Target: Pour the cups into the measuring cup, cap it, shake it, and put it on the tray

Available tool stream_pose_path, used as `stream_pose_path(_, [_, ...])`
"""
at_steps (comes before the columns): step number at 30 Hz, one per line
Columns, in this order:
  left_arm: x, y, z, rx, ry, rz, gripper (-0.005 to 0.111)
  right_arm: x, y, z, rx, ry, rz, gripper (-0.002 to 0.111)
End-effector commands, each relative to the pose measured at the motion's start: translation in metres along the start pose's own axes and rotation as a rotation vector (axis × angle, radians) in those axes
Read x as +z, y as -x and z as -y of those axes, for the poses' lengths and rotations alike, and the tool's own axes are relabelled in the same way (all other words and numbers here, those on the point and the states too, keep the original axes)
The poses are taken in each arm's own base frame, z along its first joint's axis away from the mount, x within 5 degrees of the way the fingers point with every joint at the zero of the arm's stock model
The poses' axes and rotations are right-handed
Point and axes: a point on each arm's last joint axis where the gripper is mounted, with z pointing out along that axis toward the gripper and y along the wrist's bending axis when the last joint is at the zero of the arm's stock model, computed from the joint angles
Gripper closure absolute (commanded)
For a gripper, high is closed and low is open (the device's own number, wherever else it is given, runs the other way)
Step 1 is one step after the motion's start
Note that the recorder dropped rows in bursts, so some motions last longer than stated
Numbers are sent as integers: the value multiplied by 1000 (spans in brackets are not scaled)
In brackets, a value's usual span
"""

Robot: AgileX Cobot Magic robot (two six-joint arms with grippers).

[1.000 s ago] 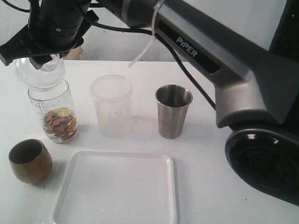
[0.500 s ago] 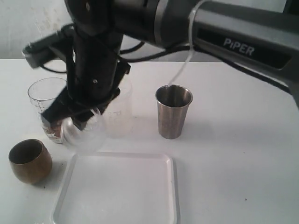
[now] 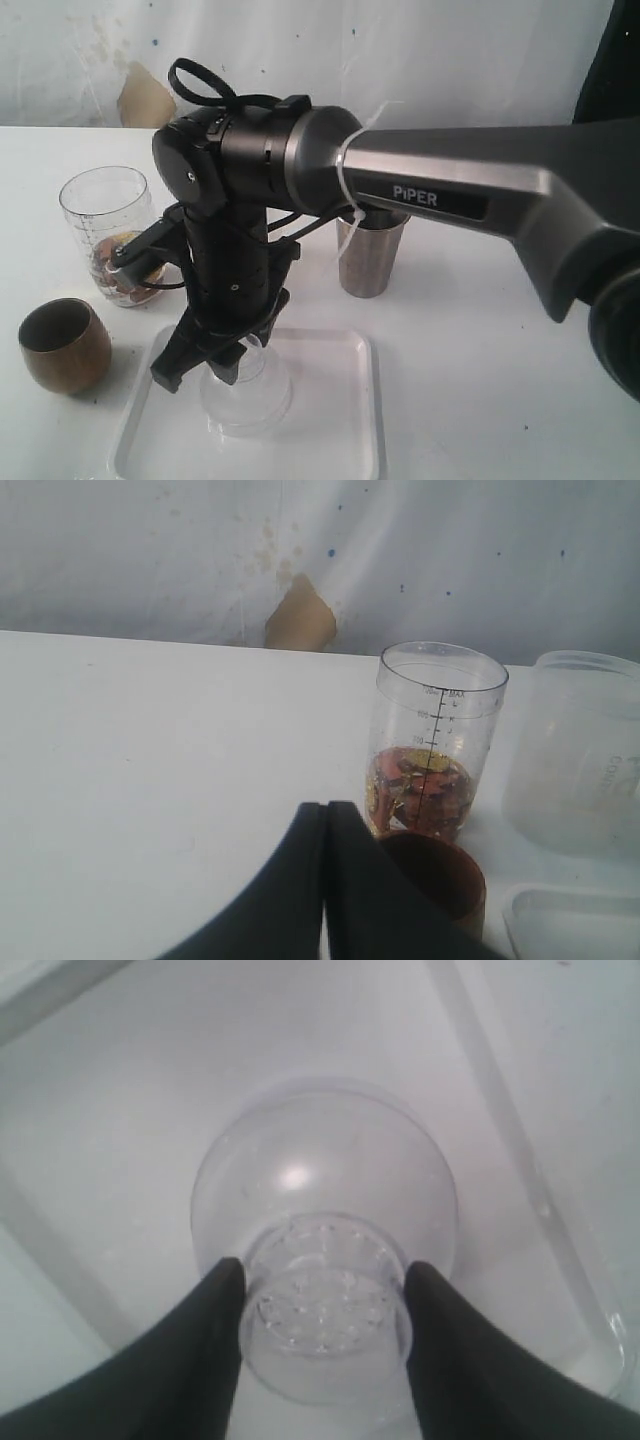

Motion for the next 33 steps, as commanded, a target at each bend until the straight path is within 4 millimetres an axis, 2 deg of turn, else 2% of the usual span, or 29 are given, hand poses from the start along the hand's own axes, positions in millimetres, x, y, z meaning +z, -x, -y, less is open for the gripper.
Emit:
stream_pose_path(1, [0, -1, 0, 4, -5, -2, 107, 16, 0, 2, -19, -20, -43, 93])
stream_pose_path(5, [0, -1, 0, 4, -5, -2, 107, 15, 4, 2, -14, -25, 7, 78])
stream_pose_path(8, [0, -1, 0, 4, -5, -2, 107, 7, 7, 3, -10, -30, 58, 58])
stream_pose_path(12, [0, -1, 0, 4, -5, -2, 107, -14, 8, 2, 17, -36, 146, 29])
stream_pose_path(14, [0, -1, 0, 4, -5, -2, 107, -25, 8, 2, 20, -37, 180, 25])
stream_pose_path(18, [0, -1, 0, 4, -5, -2, 107, -50, 3, 1, 23, -42, 240, 25])
stream_pose_path(20, [0, -1, 0, 7, -5, -2, 107, -62, 0, 2, 25, -46, 273, 28])
stream_pose_path(23, [0, 3, 0, 39, 0, 43, 107, -86, -10, 1, 26, -54, 361, 37])
stream_pose_path(26, [-1, 13, 0, -19, -10, 158, 107, -103, -31, 11, 61, -69, 445, 61])
stream_pose_path(30, [-4, 26, 0, -556, -84, 292, 107, -104, -74, 37, 180, -94, 522, 106])
stream_pose_path(32, [-5, 27, -1, -735, -113, 309, 107, -104, -98, 47, 263, -99, 558, 108])
stream_pose_path(33, [-5, 28, -1, -750, -118, 318, 107, -103, -111, 49, 288, -100, 575, 108])
